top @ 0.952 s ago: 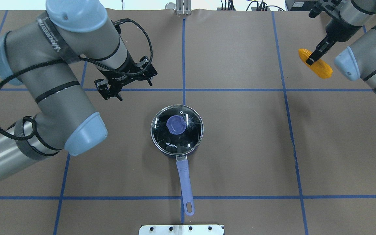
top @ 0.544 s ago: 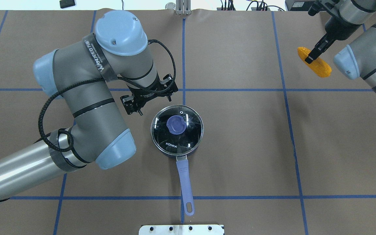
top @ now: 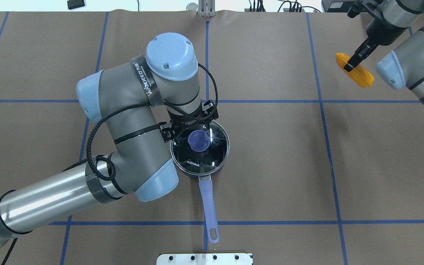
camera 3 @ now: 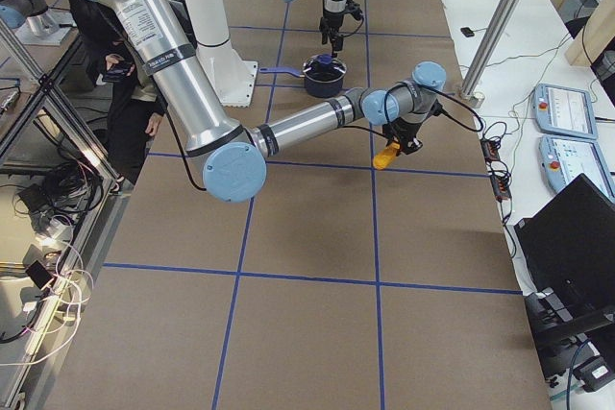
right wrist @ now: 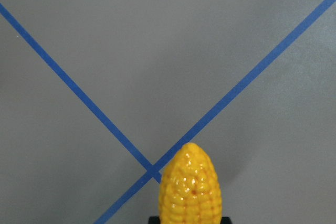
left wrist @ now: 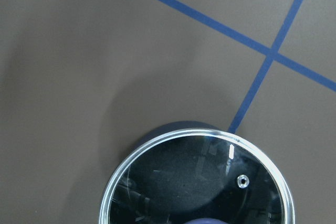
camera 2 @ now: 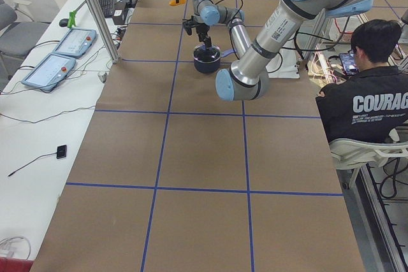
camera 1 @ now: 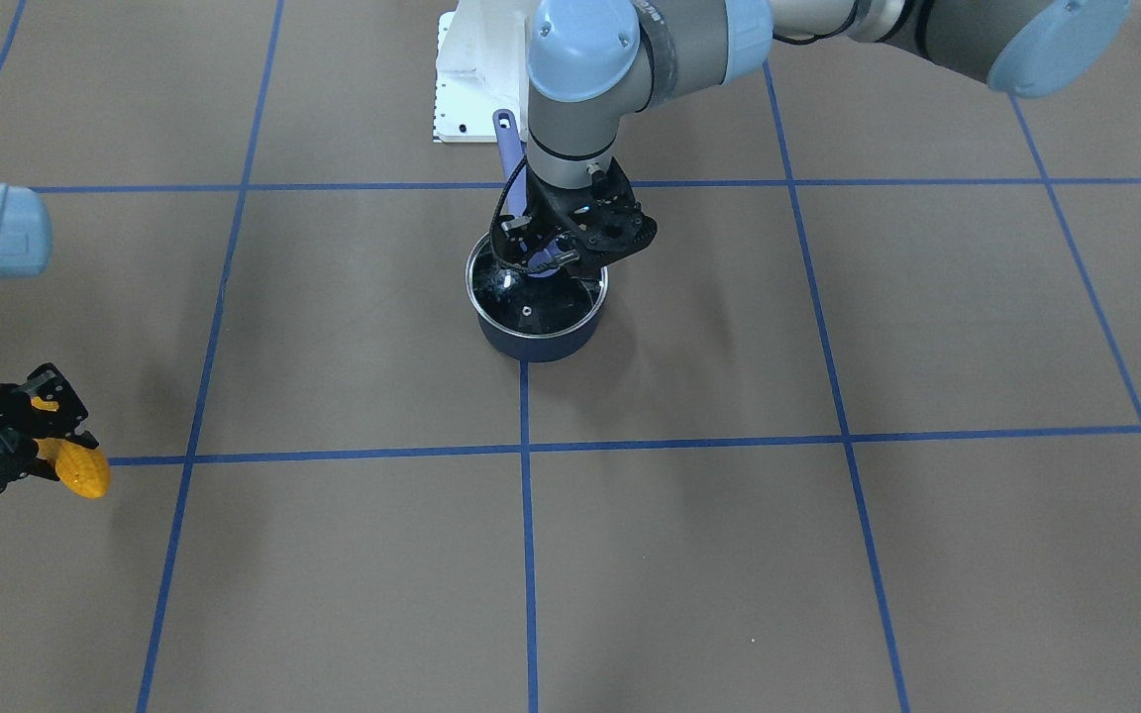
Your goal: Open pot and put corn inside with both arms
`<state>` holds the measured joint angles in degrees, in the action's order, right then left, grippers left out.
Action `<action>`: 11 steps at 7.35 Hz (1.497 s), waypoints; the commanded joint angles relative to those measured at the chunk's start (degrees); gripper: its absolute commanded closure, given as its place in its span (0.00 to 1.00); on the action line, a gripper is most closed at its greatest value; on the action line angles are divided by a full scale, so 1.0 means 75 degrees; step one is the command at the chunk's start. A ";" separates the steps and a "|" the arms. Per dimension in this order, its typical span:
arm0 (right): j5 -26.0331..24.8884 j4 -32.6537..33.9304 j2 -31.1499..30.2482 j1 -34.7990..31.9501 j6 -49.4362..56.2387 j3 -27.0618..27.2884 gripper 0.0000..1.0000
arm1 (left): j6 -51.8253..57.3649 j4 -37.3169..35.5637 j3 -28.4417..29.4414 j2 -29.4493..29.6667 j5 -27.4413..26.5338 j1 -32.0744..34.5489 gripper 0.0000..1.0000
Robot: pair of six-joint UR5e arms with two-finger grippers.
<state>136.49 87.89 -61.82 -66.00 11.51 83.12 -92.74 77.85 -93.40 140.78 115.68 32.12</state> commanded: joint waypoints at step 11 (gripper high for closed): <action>0.0000 0.0000 -0.0008 -0.0012 -0.0012 -0.0044 0.72 | 0.0095 0.0307 0.0511 0.0225 0.0009 -0.0181 0.32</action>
<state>136.43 87.88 -61.87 -66.09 11.43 82.81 -92.02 80.15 -89.58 142.53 115.75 30.76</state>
